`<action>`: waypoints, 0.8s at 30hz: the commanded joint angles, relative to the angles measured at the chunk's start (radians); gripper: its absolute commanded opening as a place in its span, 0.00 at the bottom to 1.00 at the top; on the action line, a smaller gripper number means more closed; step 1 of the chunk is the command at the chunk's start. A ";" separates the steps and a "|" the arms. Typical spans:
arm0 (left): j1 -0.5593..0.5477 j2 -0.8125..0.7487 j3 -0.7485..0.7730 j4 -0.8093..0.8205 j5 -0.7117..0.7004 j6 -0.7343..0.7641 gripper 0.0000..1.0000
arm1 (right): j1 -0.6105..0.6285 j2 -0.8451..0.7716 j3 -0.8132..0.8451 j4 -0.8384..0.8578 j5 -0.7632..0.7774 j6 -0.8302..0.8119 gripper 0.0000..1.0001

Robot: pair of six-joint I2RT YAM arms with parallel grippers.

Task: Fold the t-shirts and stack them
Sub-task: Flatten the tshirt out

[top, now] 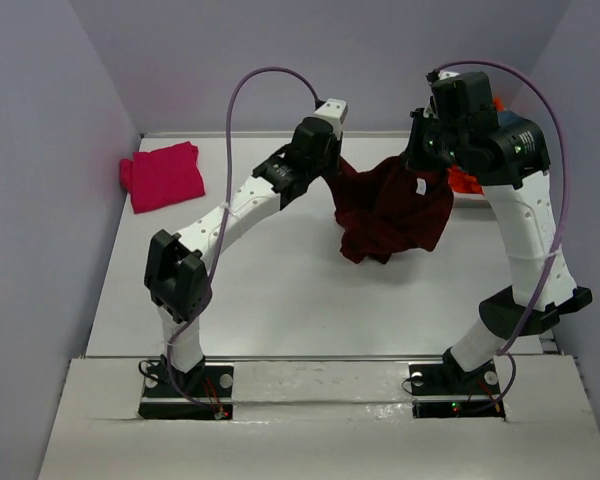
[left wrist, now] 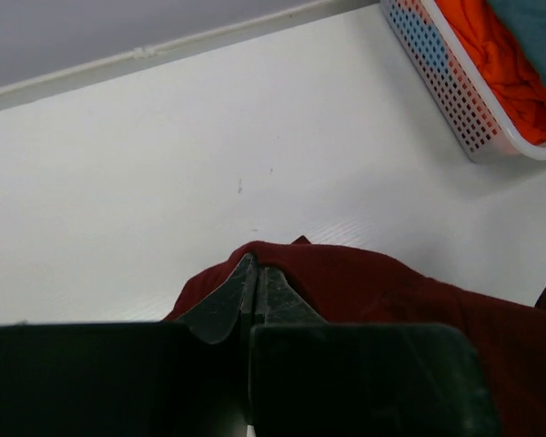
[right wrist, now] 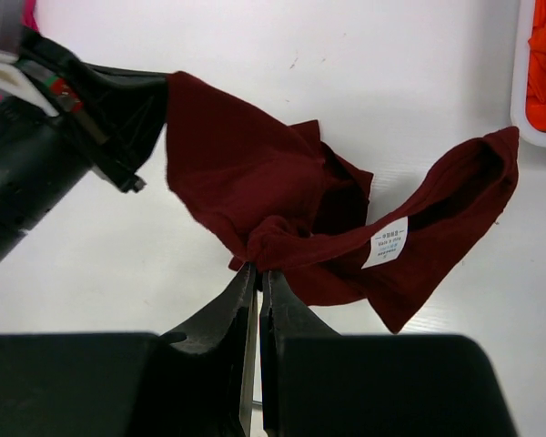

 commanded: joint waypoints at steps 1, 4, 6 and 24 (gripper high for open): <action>0.003 -0.142 0.117 -0.037 -0.096 0.076 0.06 | 0.006 -0.015 -0.006 0.070 0.009 -0.004 0.07; 0.003 -0.199 0.149 -0.075 -0.112 0.095 0.06 | 0.006 -0.041 -0.029 0.098 0.000 -0.006 0.07; 0.003 -0.217 0.176 -0.101 -0.112 0.093 0.06 | 0.006 -0.047 -0.026 0.098 -0.006 -0.009 0.07; -0.234 -0.613 0.168 -0.153 -0.347 0.162 0.06 | 0.006 -0.280 -0.118 0.254 -0.143 -0.002 0.07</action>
